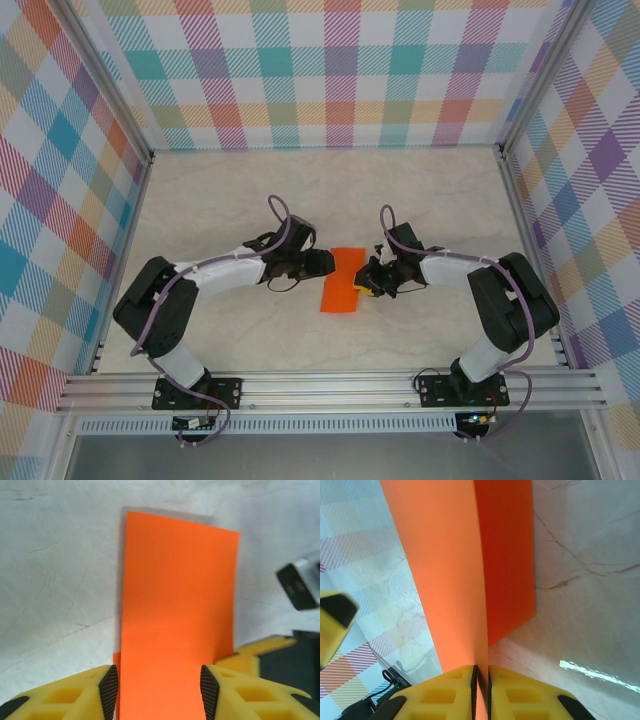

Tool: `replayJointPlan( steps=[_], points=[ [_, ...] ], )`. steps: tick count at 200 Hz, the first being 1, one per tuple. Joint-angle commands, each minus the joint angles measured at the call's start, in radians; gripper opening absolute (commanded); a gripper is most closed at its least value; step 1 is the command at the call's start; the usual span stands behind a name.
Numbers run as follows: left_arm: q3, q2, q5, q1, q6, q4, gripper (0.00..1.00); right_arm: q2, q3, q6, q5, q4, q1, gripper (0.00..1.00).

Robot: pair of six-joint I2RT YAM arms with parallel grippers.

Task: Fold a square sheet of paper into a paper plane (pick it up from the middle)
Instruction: Third fold the triangle at the center of the table.

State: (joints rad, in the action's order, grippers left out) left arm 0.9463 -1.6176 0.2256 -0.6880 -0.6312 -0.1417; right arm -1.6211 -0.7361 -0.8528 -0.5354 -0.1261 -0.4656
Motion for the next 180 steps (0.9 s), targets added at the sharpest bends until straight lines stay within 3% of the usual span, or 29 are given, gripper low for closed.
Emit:
replayJointPlan(
  steps=[1,45,85,180],
  points=[
    [-0.037,0.087,-0.027,-0.045,0.1,-0.046,0.55,-0.001,-0.029,0.005,-0.011,-0.022,-0.004,0.15],
    [0.008,0.11,-0.276,-0.271,0.317,-0.255,0.62,-0.006,-0.056,0.017,-0.009,-0.063,-0.004,0.14],
    [0.046,0.044,-0.469,-0.452,0.409,-0.317,0.62,-0.01,-0.06,0.022,-0.007,-0.077,-0.004,0.15],
    [0.177,-0.164,-0.681,-0.577,0.493,-0.299,0.63,-0.006,-0.057,0.014,-0.014,-0.078,-0.004,0.15]
  ],
)
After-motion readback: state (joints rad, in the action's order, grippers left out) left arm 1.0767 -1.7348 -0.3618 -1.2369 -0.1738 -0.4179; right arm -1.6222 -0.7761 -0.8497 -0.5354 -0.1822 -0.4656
